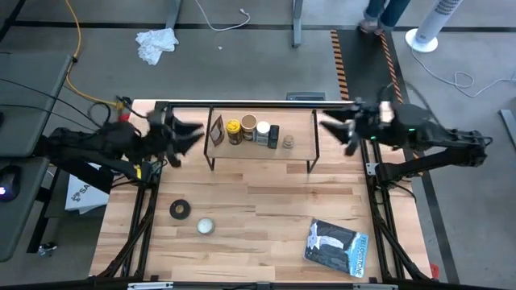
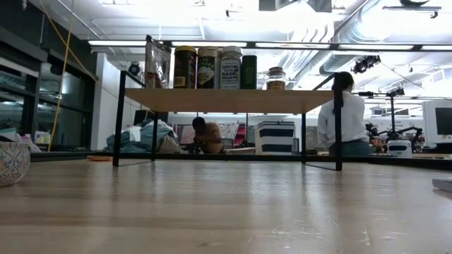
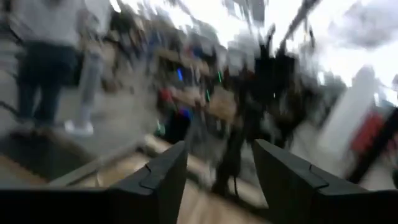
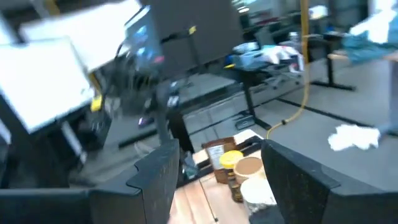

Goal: Shelf spices
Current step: Adjust the shelf

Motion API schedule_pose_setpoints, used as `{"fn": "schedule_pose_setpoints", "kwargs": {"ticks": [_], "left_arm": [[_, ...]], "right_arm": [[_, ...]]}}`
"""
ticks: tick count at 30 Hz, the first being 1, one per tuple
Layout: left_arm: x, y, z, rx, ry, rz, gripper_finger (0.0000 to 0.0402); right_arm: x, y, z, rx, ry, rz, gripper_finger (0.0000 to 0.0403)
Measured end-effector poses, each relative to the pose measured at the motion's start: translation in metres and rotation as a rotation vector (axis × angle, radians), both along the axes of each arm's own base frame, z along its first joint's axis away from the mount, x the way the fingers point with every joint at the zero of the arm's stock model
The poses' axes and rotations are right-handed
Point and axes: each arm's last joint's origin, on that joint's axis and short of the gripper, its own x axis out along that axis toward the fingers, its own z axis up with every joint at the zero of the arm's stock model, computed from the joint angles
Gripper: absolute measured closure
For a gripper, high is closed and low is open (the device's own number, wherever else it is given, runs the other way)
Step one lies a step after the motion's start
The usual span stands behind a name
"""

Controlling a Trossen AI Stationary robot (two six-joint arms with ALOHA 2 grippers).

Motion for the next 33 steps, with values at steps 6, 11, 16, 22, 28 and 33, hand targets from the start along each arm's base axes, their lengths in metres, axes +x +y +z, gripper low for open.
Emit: {"fn": "schedule_pose_setpoints", "kwargs": {"ticks": [6, 11, 16, 22, 28, 33], "left_arm": [[0.015, -0.010, -0.037, -0.012, 0.136, -0.212, 0.0231], [0.013, -0.015, -0.086, -0.010, 0.054, -0.406, 0.0266], [0.001, -0.013, -0.132, -0.057, 0.078, -0.458, 0.0386], [-0.014, -0.009, -0.172, -0.087, 0.092, -0.429, 0.0400], [-0.024, -0.006, -0.205, -0.115, 0.044, -0.405, 0.0401], [-0.024, -0.004, -0.209, -0.054, 0.090, -0.379, 0.0401]], "right_arm": [[-0.037, -0.003, 0.009, 0.182, -0.113, -0.107, 0.0179], [-0.042, -0.004, 0.012, 0.209, -0.164, -0.215, 0.0179], [-0.035, -0.005, 0.009, 0.230, -0.149, -0.272, 0.0179], [-0.034, -0.005, 0.001, 0.253, -0.086, -0.287, 0.0210], [-0.042, -0.005, -0.013, 0.288, 0.038, -0.292, 0.0299], [-0.049, -0.004, -0.022, 0.288, 0.150, -0.238, 0.0391]]}}
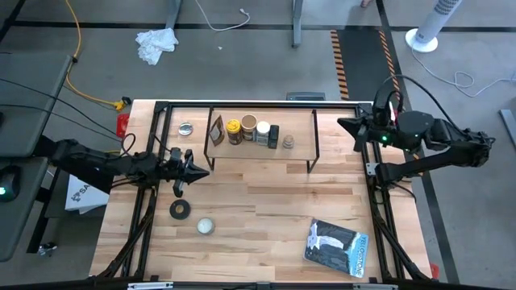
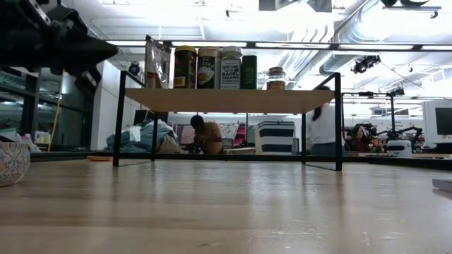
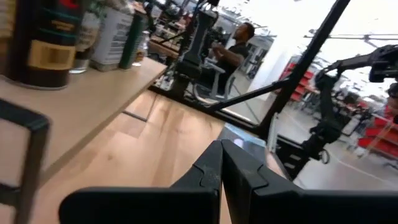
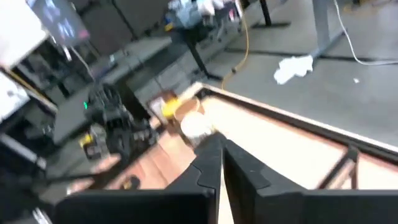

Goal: Shelf spices
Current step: Adjust the shelf

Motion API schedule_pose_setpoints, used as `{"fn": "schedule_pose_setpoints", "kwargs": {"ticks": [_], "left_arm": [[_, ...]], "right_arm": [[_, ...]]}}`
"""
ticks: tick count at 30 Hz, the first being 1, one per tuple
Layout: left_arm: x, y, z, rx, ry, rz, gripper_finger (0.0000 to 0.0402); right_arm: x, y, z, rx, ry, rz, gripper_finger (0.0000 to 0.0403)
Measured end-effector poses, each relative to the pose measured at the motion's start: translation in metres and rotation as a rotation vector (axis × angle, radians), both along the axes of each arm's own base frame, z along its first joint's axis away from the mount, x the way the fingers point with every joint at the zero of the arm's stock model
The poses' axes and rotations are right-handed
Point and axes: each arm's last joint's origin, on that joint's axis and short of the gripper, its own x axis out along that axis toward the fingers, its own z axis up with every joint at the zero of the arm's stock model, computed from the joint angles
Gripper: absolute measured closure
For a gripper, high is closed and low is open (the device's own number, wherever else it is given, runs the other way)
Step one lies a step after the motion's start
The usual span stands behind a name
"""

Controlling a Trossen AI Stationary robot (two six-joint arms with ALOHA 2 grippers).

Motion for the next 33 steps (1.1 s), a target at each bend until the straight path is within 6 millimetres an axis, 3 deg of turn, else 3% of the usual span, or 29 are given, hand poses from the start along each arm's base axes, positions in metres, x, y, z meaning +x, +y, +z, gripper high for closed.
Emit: {"fn": "schedule_pose_setpoints", "kwargs": {"ticks": [5, 10, 14, 17, 21, 33], "left_arm": [[0.001, 0.007, 0.000, -0.021, -0.001, 0.061, 0.0401], [0.001, 0.014, 0.000, -0.063, -0.004, 0.154, 0.0401], [0.000, 0.015, 0.000, -0.081, -0.011, 0.213, 0.0401], [0.000, 0.016, 0.002, -0.097, -0.027, 0.244, 0.0401], [0.000, 0.017, 0.002, -0.057, -0.028, 0.264, 0.0401], [0.000, 0.017, 0.002, 0.214, 0.004, 0.265, 0.0401]], "right_arm": [[-0.015, -0.001, -0.023, 0.029, 0.088, 0.065, 0.0400], [-0.033, -0.002, -0.068, 0.045, -0.069, 0.115, 0.0402], [-0.022, -0.002, -0.107, 0.047, -0.356, 0.247, 0.0402], [-0.006, -0.003, -0.138, 0.024, -0.437, 0.327, 0.0402], [0.006, -0.010, -0.167, -0.088, -0.390, 0.381, 0.0403], [-0.002, -0.031, -0.207, -0.388, -0.214, 0.408, 0.0403]]}}
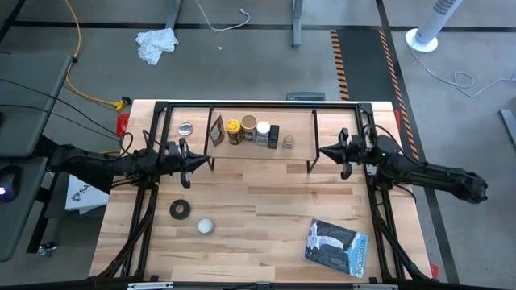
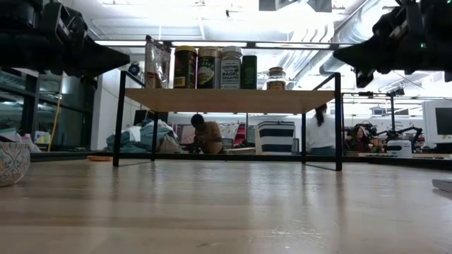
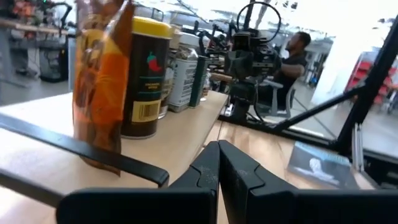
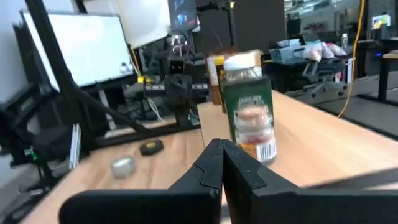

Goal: Shelf spices
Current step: Adjust the shelf

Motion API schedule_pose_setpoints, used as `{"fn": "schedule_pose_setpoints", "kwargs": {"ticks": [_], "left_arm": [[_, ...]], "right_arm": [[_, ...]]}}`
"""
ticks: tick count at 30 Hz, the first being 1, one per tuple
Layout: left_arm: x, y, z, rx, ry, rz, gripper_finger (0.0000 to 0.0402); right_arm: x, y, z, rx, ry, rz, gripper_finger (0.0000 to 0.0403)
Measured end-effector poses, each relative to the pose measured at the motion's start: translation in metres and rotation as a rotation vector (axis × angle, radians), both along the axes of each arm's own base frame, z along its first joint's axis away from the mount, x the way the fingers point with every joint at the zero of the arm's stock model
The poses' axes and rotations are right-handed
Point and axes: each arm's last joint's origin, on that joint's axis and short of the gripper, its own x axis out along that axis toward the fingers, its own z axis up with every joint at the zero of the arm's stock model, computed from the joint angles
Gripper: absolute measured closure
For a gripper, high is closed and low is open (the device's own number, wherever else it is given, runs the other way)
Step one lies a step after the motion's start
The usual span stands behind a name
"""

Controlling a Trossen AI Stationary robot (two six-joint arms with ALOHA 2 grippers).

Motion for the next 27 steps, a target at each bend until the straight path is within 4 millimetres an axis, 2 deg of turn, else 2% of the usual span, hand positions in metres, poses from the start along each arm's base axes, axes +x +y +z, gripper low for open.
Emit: {"fn": "schedule_pose_setpoints", "kwargs": {"ticks": [7, 12, 17, 22, 27], "left_arm": [[0.000, -0.001, -0.005, 0.061, 0.065, -0.043, 0.0401], [0.001, -0.003, -0.004, 0.075, 0.058, -0.097, 0.0401], [0.001, -0.003, -0.004, 0.106, 0.062, -0.107, 0.0401], [0.000, -0.002, -0.004, 0.105, 0.068, -0.052, 0.0401], [0.000, -0.002, -0.004, 0.104, 0.069, -0.060, 0.0401]], "right_arm": [[-0.001, -0.003, -0.019, -0.022, 0.103, -0.003, 0.0403], [-0.001, 0.006, -0.029, 0.061, 0.082, 0.062, 0.0403], [0.003, 0.021, -0.028, 0.087, 0.082, 0.118, 0.0403], [0.005, 0.032, -0.027, -0.005, 0.073, 0.052, 0.0403], [0.005, 0.042, -0.007, -0.019, -0.027, 0.166, 0.0403]]}}
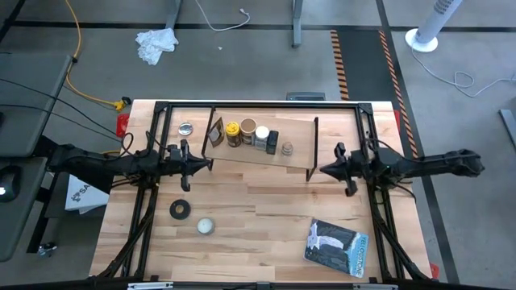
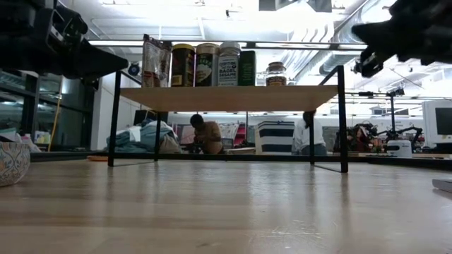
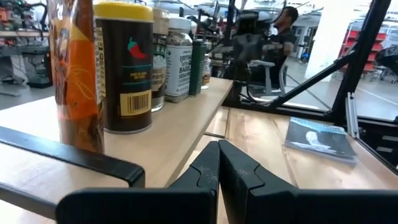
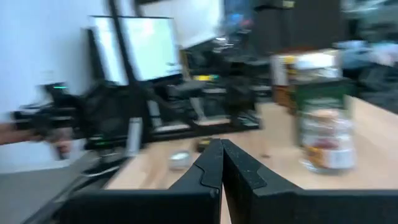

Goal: Shelf spices
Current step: Adjust the shelf, then return to Home Position

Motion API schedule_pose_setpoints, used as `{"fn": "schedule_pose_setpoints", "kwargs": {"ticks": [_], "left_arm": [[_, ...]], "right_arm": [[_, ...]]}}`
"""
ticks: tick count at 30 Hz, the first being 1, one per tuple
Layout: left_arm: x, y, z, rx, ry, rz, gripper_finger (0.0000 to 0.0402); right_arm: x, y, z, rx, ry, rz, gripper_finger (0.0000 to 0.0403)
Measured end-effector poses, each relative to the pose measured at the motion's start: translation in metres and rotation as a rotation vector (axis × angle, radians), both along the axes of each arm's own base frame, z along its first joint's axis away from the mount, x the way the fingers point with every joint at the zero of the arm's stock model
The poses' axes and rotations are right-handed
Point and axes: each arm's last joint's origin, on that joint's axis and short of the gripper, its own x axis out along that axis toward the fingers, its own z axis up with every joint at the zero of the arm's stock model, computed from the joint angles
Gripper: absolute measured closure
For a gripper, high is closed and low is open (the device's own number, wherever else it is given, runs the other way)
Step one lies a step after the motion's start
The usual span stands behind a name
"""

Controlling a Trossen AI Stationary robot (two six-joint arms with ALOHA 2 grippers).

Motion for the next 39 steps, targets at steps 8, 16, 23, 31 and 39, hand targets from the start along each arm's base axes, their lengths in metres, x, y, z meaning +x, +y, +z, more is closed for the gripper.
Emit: {"fn": "schedule_pose_setpoints", "kwargs": {"ticks": [8, 16, 23, 31, 39], "left_arm": [[0.000, 0.000, -0.002, 0.005, 0.025, 0.013, 0.0401], [0.000, 0.001, -0.005, 0.020, 0.055, 0.033, 0.0401], [-0.001, 0.003, -0.007, 0.073, 0.085, 0.110, 0.0401], [-0.001, 0.003, -0.007, 0.085, 0.087, 0.102, 0.0401], [-0.002, 0.004, -0.013, 0.041, 0.141, 0.145, 0.0401]], "right_arm": [[0.001, 0.007, -0.011, 0.039, 0.152, 0.011, 0.0403], [0.005, 0.001, -0.020, -0.052, 0.233, -0.136, 0.0403], [0.006, -0.010, -0.023, -0.097, 0.272, -0.278, 0.0403], [0.006, -0.013, -0.019, -0.100, 0.229, -0.230, 0.0403], [0.006, -0.011, -0.023, -0.069, 0.267, -0.154, 0.0403]]}}
